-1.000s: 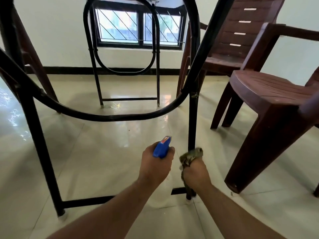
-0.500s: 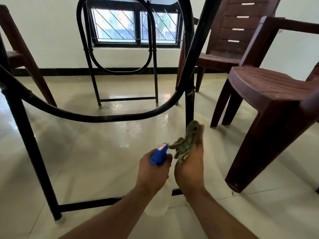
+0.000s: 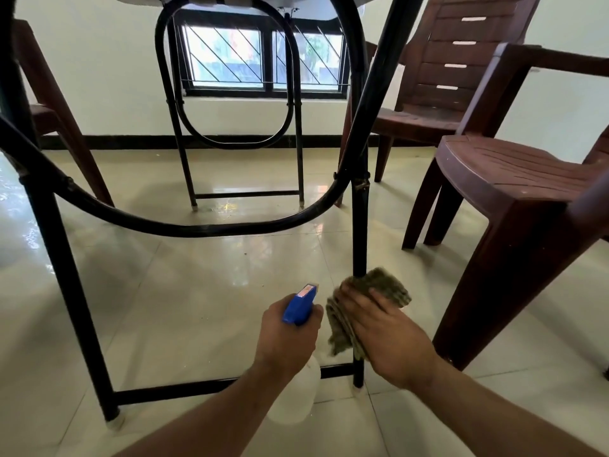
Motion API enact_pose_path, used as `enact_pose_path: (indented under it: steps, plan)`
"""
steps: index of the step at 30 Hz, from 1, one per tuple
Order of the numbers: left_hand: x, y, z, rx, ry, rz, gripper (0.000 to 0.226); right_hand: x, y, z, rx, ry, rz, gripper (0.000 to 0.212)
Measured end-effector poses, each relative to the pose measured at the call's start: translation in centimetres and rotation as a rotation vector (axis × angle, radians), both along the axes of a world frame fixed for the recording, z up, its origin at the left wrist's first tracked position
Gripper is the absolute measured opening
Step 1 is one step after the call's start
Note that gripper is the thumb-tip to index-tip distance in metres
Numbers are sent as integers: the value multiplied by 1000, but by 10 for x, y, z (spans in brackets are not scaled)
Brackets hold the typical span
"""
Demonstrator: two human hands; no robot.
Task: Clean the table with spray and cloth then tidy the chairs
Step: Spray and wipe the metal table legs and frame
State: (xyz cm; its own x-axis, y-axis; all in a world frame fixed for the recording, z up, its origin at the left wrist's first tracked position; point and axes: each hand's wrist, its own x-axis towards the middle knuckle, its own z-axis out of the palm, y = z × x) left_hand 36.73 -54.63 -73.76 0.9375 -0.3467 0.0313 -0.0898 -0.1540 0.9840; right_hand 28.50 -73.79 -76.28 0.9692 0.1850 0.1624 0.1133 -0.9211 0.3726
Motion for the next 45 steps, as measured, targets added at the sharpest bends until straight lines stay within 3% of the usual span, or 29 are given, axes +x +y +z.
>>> enact_pose_path:
  steps: [5,7,10,12,14,17,22,24,26,28,29,31,34,36,38,41,45]
  plan:
    - [-9,-7,-11,29,-18,-64,18,-20,6,-28,-273,393,172,65]
    - [-13,-8,-17,43,1,-82,16,-16,2,-26,-239,282,114,64]
    - [-18,-6,-25,82,14,-111,18,-7,-5,-11,43,39,-16,65]
    - [-22,-4,-28,119,18,-112,16,-8,-4,-15,23,63,-20,67]
    - [-25,-3,-29,124,30,-111,16,-17,3,-49,21,185,-3,61]
    - [-28,-1,-28,137,20,-126,19,-33,9,-90,29,335,6,68]
    - [-35,5,-31,169,46,-128,18,-33,-5,-77,170,80,35,69]
    - [-35,7,-30,182,48,-135,16,-32,0,-84,254,79,-6,73]
    - [-32,9,-28,181,46,-128,20,-42,15,-110,457,153,-60,78]
    - [-26,13,-27,182,19,-130,25,-55,41,-141,800,220,-184,83]
    - [-25,15,-26,179,9,-133,25,-60,57,-157,1002,165,-250,83]
    - [-22,20,-26,155,22,-125,24,-63,91,-171,1513,-62,-448,75]
    - [-22,26,-33,160,62,-111,23,-41,116,-142,2238,-553,-799,38]
    - [-23,30,-37,183,52,-102,25,-20,105,-112,2565,-879,-1128,29]
    - [-22,30,-38,198,43,-98,24,-7,99,-84,2634,-1014,-1304,26]
    - [-21,27,-36,221,35,-100,20,8,113,-66,2580,-774,-1210,17]
    - [-26,24,-33,214,49,-111,19,16,100,-48,2620,-596,-1271,8]
